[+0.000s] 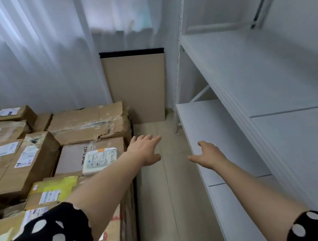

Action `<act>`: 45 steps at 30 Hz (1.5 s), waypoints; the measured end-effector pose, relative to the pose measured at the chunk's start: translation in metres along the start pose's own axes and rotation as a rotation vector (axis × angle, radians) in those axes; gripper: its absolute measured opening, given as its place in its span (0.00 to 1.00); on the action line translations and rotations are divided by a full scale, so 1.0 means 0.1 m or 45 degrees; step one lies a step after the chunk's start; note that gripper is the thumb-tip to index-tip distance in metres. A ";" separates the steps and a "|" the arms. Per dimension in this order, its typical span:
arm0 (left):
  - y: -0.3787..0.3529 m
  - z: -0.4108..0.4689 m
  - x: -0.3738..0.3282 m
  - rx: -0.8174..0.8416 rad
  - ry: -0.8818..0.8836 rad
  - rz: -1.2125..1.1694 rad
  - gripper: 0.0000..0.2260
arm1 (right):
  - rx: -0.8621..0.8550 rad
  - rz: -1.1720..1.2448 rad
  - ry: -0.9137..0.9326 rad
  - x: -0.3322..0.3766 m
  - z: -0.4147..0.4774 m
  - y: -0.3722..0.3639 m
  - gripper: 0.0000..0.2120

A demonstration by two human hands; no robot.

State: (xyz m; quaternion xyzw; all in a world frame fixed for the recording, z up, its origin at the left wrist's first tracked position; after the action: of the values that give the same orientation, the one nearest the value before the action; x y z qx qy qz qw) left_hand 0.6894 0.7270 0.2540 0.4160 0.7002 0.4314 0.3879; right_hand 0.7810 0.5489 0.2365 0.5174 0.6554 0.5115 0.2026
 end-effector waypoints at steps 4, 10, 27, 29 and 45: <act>-0.22 -0.51 -0.55 0.023 -0.091 0.016 0.31 | -0.094 0.102 -0.056 -0.38 -0.70 -0.10 0.33; -0.50 -1.24 -1.29 0.078 -0.279 0.152 0.32 | -0.169 0.205 -0.178 -0.84 -1.76 -0.34 0.36; -1.14 -3.95 -2.89 0.141 -1.208 0.226 0.31 | -0.468 0.189 -1.000 -1.43 -5.71 -1.14 0.31; -1.22 -4.38 -3.11 0.155 -1.320 0.238 0.31 | -0.501 0.159 -1.099 -1.46 -6.25 -1.24 0.28; -1.60 -7.86 -4.94 -0.039 -1.957 0.248 0.32 | -0.816 0.146 -1.522 -1.91 -10.08 -1.67 0.29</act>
State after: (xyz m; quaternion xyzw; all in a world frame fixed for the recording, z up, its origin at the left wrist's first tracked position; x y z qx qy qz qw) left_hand 0.1147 0.0076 0.4538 0.6527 0.1887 0.0636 0.7309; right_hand -0.0254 -0.0752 0.4369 0.6596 0.2186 0.3166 0.6457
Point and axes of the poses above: each hand's wrist, its own z-axis towards the middle knuckle, its own y-axis out of the back of the hand, x = y × z, the point moved 6 cm from there along z, towards the middle knuckle, and after that the axes turned 9 degrees about -z, right-handed, at the moved point
